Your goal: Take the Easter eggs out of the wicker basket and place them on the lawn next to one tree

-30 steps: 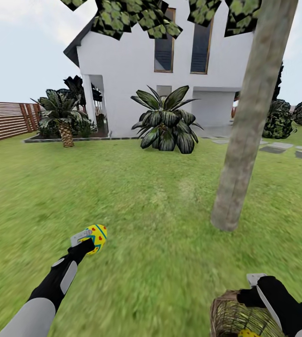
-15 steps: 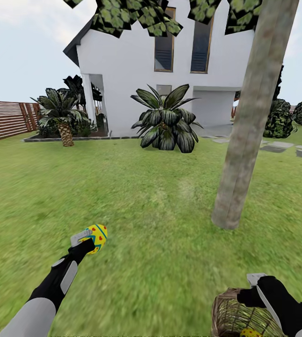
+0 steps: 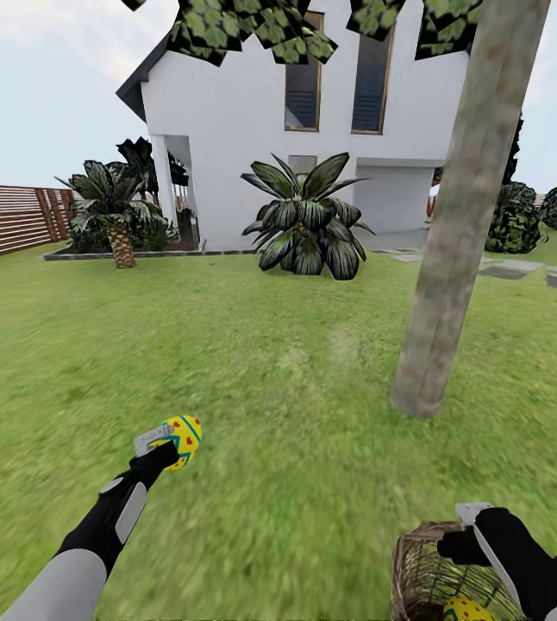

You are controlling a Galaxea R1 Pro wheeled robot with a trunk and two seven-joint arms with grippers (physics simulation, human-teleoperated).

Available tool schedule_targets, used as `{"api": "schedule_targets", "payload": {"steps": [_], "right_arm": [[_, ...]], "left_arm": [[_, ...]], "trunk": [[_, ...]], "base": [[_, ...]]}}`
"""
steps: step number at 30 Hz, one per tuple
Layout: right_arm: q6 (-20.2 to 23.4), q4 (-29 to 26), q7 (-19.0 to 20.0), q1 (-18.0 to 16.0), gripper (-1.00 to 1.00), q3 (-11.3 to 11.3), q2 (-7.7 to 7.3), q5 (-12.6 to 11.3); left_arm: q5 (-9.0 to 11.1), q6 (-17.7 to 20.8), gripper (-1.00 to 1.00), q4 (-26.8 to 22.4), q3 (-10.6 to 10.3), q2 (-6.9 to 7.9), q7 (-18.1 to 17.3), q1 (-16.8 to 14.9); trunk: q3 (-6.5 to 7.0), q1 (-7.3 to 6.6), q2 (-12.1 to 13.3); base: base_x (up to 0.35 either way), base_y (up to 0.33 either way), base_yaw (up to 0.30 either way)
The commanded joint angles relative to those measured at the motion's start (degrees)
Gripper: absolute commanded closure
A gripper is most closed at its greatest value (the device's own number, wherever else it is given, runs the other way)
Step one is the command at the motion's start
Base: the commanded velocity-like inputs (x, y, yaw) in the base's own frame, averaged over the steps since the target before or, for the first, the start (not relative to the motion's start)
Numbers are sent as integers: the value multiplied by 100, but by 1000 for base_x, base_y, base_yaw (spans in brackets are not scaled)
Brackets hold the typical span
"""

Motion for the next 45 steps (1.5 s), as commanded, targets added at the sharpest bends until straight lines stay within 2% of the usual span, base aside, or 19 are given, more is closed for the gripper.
{"api": "schedule_targets", "payload": {"steps": [1,8,13,27,33,36,45], "right_arm": [[25,-15,27,-2,-100,0,-3,21],[25,-31,27,-2,-100,-15,-55,21],[25,-31,27,-2,-100,-25,-67,21],[34,-65,27,-3,-100,-50,-87,28],[28,-73,35,-3,-100,-78,-327,-31],[31,-75,39,-3,-100,-80,-387,-48],[29,-75,36,-3,-100,-71,-398,-58]], "left_arm": [[47,29,100,-4,21,-6,-28,-3],[41,29,100,8,21,-18,-24,-3],[33,29,100,22,21,-78,-22,-3],[32,29,100,32,17,-83,-22,-3],[22,29,100,40,12,-121,-22,-3],[15,29,100,158,12,-165,-22,-3],[15,29,100,199,12,-179,-20,-3]], "trunk": [[-24,22,-44],[-150,175,-325],[-240,285,-526],[-491,593,-1087],[-599,724,-1328],[-653,790,-1448],[-814,988,-1809]], "base": [[0,0,0],[0,0,0],[0,0,0],[0,0,0],[0,0,0],[0,0,0],[0,0,0]]}}
